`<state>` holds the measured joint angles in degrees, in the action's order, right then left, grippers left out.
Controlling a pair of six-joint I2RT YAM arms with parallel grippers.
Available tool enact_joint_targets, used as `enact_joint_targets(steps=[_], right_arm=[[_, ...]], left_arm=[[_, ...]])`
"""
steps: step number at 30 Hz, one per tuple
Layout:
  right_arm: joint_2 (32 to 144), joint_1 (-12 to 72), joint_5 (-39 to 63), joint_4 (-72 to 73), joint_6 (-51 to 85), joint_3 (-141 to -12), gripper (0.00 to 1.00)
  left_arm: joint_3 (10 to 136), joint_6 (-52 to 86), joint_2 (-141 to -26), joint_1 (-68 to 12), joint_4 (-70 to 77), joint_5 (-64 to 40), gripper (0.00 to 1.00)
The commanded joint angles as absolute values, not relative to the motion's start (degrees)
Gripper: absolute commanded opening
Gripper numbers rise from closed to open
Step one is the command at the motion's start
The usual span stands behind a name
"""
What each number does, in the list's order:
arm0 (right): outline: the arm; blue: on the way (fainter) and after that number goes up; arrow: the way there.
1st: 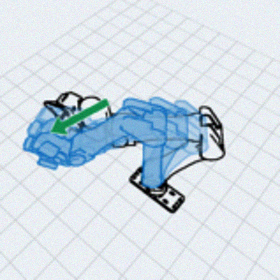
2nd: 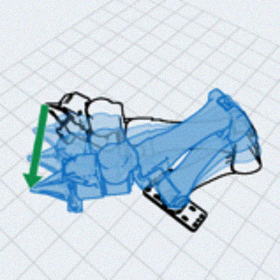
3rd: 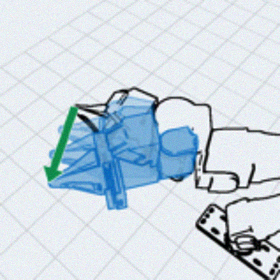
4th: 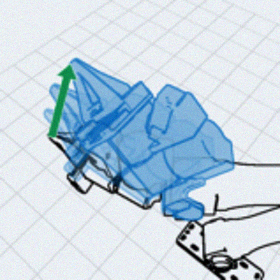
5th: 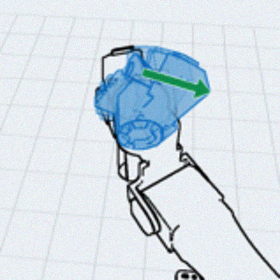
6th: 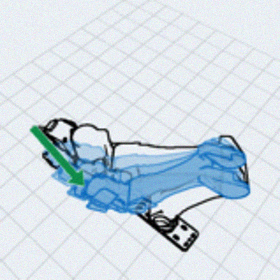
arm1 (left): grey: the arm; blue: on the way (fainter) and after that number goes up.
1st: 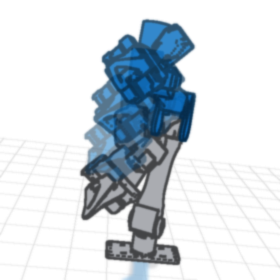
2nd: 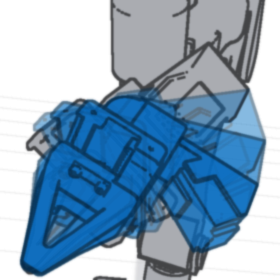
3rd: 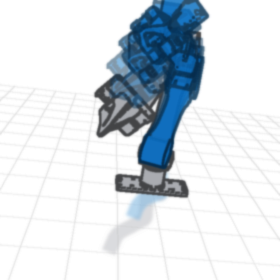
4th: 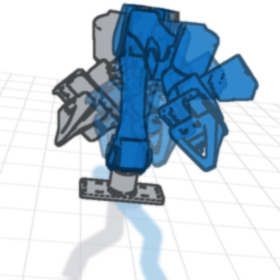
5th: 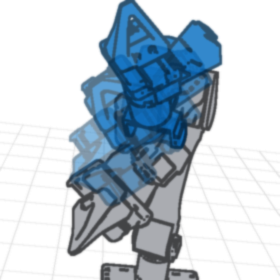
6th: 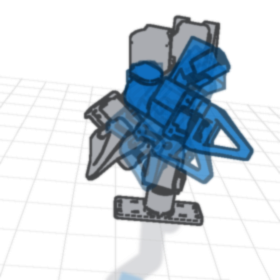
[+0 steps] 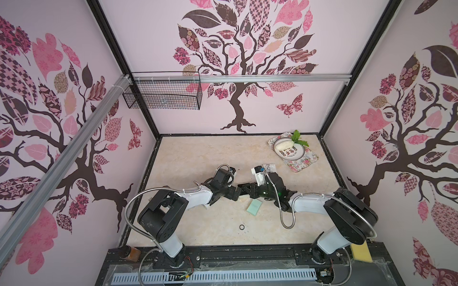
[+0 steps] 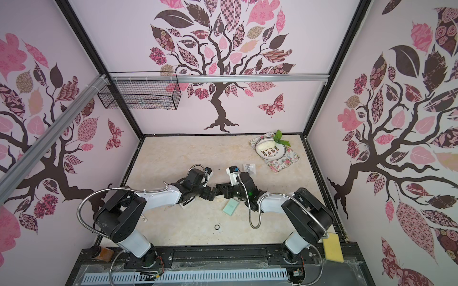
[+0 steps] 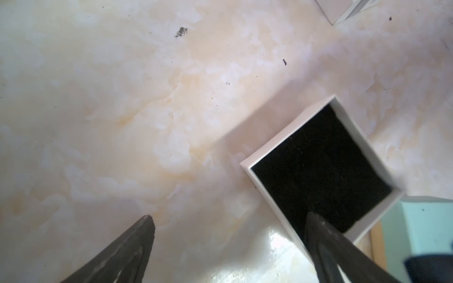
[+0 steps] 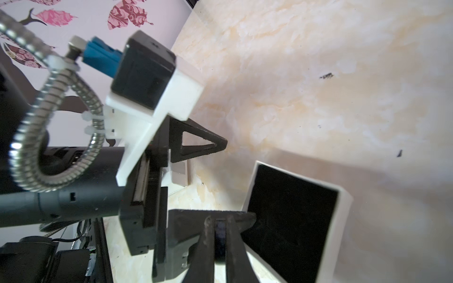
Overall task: Take the rings out of the lift-off lid box
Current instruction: Take out the ring from the jewelry box, then place the ring at the center of the board.
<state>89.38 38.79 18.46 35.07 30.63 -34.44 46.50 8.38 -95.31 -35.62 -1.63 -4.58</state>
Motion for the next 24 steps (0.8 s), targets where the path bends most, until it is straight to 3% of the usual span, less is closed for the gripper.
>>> enact_joint_targets(steps=[1,9,14,24], right_arm=[[84.7,38.6,20.8,33.7,31.2,-32.8,0.0],[65.7,38.7,27.4,17.9,31.0,-23.3,0.0],[55.0,43.3,28.7,5.2,31.1,-19.8,0.0],[60.5,47.2,31.4,14.0,38.4,-13.4,0.0]], left_arm=[[49.8,7.0,-93.4,-35.4,-2.4,-3.9,0.98],[49.1,5.9,-87.9,-35.2,-5.1,-3.0,0.98],[45.7,5.1,-81.4,-33.8,-5.7,-3.4,0.98],[40.0,5.6,-76.5,-33.3,-5.2,-3.5,0.98]])
